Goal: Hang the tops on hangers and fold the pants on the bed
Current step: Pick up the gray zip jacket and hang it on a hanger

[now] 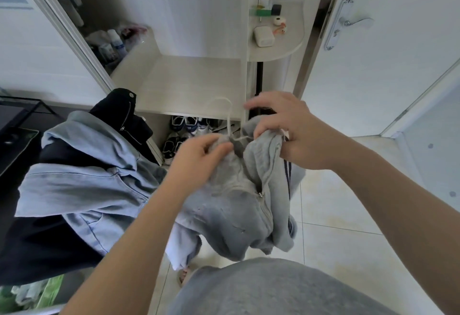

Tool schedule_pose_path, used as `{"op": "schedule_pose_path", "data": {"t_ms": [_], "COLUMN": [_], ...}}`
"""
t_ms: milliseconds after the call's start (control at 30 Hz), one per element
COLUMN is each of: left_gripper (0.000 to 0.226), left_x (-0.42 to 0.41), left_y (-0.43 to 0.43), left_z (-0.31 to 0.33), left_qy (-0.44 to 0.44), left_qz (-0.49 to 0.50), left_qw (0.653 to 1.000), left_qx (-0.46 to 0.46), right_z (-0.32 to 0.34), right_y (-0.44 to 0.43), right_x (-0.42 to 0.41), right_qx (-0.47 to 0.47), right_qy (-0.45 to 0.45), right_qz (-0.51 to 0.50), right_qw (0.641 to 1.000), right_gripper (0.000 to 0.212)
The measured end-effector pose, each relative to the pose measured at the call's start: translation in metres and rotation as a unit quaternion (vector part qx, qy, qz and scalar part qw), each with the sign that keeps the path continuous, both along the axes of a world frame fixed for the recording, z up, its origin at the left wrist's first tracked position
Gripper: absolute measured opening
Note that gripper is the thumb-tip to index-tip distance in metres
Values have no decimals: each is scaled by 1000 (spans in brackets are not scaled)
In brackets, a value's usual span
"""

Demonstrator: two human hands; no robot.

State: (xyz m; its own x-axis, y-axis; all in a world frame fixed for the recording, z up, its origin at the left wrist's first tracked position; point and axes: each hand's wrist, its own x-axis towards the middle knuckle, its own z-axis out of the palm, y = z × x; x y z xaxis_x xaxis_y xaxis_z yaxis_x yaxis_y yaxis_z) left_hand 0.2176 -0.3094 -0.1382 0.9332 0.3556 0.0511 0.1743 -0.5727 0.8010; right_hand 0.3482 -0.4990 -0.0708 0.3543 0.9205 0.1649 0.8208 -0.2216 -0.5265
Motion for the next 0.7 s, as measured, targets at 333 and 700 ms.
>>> {"op": "schedule_pose_path", "data": {"t_ms": [333,700], "left_gripper": [18,25], "left_x": [-9,3], "left_y": [9,-30], "left_z": [27,-13], "left_qy": [-53,-67], "left_qz": [9,174], "left_qw": [997,967], "left_qx": [51,-172], "right_z": [-14,-31], "right_y": [18,30], "right_x": [-11,-18], "right_qx": [-8,123], "right_qy": [166,297], "right_qz": [-20,-130], "right_qw": [986,938], "right_gripper": [11,23]}}
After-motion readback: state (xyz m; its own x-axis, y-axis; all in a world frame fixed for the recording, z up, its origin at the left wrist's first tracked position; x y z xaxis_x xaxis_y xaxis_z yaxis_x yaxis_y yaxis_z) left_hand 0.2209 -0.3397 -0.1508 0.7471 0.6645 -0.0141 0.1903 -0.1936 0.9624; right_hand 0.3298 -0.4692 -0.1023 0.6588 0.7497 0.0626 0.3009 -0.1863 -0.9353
